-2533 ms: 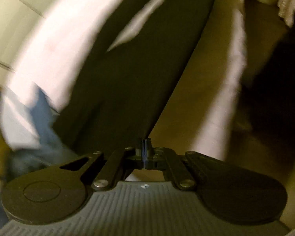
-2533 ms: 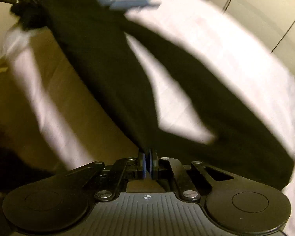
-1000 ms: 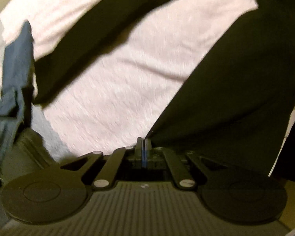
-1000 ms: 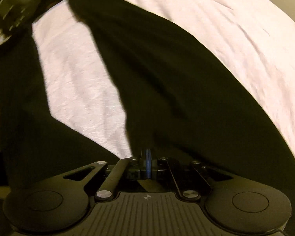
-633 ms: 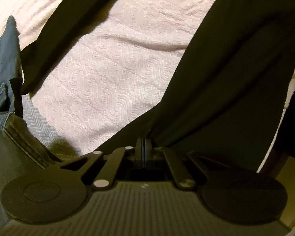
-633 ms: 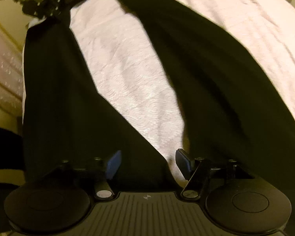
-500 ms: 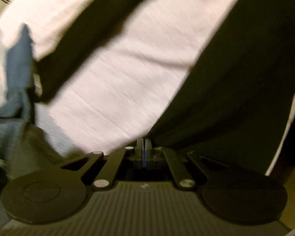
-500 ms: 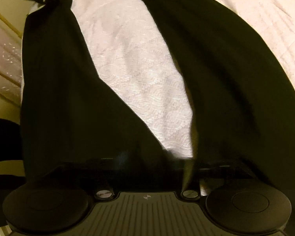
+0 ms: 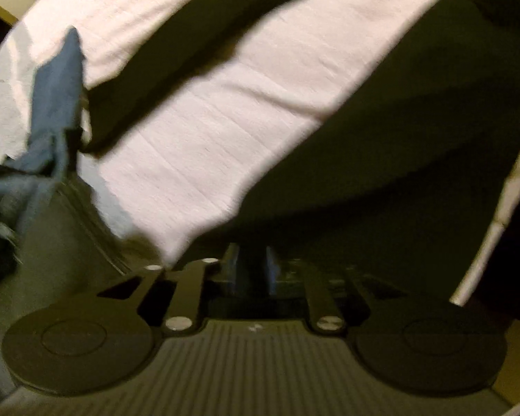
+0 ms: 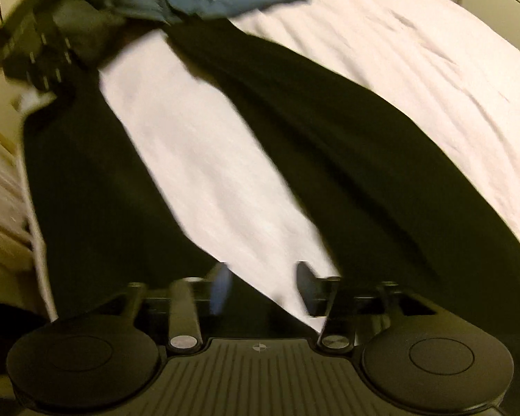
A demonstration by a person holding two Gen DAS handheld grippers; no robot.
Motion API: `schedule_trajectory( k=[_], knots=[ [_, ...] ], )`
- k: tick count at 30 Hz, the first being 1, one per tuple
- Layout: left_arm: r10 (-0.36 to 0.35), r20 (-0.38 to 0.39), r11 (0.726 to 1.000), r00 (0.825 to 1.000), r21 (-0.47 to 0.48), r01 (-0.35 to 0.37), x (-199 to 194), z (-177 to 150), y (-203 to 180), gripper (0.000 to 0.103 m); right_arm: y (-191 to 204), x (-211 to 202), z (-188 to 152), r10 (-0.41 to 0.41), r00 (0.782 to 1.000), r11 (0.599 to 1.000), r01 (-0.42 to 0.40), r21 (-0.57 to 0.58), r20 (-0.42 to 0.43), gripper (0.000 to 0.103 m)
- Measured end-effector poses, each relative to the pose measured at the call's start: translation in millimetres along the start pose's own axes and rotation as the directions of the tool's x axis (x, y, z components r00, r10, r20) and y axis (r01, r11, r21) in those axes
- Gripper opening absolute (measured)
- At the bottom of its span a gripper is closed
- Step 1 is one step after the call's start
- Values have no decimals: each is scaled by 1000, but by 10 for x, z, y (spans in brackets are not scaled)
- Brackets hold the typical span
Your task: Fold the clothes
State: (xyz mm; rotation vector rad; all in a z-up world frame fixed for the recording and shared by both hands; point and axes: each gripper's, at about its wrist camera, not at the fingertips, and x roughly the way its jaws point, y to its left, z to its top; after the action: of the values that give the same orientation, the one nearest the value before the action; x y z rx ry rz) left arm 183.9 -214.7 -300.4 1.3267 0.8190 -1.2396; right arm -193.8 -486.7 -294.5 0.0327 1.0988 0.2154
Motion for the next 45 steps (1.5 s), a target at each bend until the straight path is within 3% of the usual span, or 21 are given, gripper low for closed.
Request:
schedule_trajectory(
  k=[4, 8, 11, 14, 17, 19, 21, 25, 30, 35, 38, 42, 45],
  knots=[
    [-27, -40, 999, 999, -30, 26, 139, -217, -182, 19, 388, 401, 347, 137, 990, 990, -136, -42, 17, 51],
    [-18, -45, 998, 999, -55, 16, 231, -369, -219, 19, 535, 1006, 597, 194, 979, 979, -198, -48, -64, 50],
    [-17, -27, 996, 999, -88, 15, 169, -346, -151, 22, 364, 1156, 639, 101, 992, 994, -104, -30, -80, 39],
    [2, 77, 991, 997, -131, 8, -13, -220, -29, 22, 187, 1017, 661, 11, 999, 999, -10, 34, -45, 38],
    [-5, 157, 983, 988, -183, 34, -27, -67, 118, 22, 120, 686, 562, -13, 999, 994, 9, 106, 35, 38],
    [-24, 150, 983, 988, -179, 51, 146, 39, 158, 22, 152, 519, 384, -29, 998, 989, 21, 144, 52, 38],
    [-48, 95, 986, 994, -156, 63, 423, 102, 166, 23, 197, 397, 167, -46, 998, 984, 37, 176, 47, 38],
    [-63, 45, 988, 997, -140, 69, 610, 162, 148, 23, 115, 223, -472, -170, 983, 939, 181, 294, -63, 38],
    [-7, 59, 1000, 998, -26, 9, 265, 320, 4, 23, 20, -497, -1198, -319, 946, 788, 296, 540, -52, 39],
    [-27, 159, 997, 987, 76, 15, -184, 774, -316, 24, -92, -1138, -1946, -441, 884, 541, 400, 740, -155, 47],
    [-73, 230, 985, 971, 172, 33, -369, 1195, -691, 29, -252, -1471, -2441, -484, 860, 420, 392, 819, -164, 51],
    [-171, 311, 953, 935, 291, 77, -517, 1910, -1393, 31, -465, -1915, -3101, -536, 824, 247, 363, 898, -185, 53],
    [-227, 342, 927, 912, 362, 95, -574, 2487, -2026, 31, -716, -2212, -3607, -564, 806, 126, 298, 946, -179, 55]
  ],
)
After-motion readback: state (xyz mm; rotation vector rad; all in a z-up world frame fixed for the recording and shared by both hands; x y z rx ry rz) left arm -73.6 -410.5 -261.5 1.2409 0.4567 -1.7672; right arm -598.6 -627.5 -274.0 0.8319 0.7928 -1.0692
